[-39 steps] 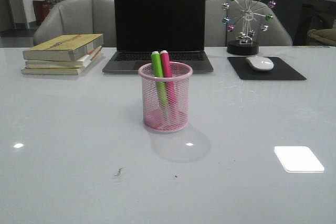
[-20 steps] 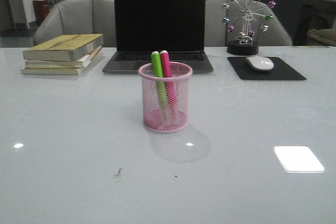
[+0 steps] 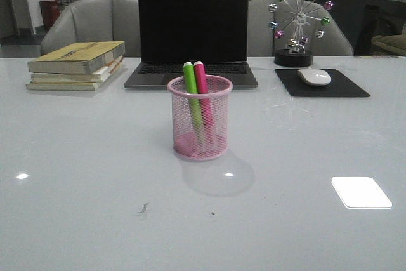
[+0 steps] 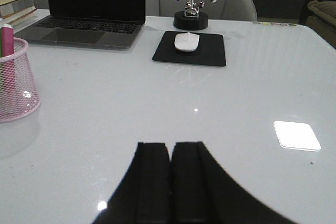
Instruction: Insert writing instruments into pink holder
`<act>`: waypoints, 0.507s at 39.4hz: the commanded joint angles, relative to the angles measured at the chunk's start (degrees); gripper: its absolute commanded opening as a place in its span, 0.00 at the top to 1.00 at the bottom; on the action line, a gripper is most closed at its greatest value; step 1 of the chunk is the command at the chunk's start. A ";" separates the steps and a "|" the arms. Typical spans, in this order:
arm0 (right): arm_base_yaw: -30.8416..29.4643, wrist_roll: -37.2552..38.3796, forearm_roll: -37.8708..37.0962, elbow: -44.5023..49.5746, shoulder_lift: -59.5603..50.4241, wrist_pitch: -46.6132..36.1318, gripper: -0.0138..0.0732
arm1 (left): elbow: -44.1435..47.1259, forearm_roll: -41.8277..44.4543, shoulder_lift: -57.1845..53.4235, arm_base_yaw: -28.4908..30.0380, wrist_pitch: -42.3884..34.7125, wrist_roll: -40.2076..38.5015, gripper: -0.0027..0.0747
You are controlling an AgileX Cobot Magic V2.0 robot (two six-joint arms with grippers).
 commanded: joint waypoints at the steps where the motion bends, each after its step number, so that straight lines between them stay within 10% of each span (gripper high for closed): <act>1: 0.17 -0.27 0.14 0.06 -1.11 -4.66 0.78 | 1.73 0.48 -4.34 -0.17 -8.23 0.02 0.85; 20: 0.17 -0.27 0.14 0.06 -1.11 -4.66 0.78 | 19.54 0.48 -20.69 -0.17 -8.87 -6.99 0.85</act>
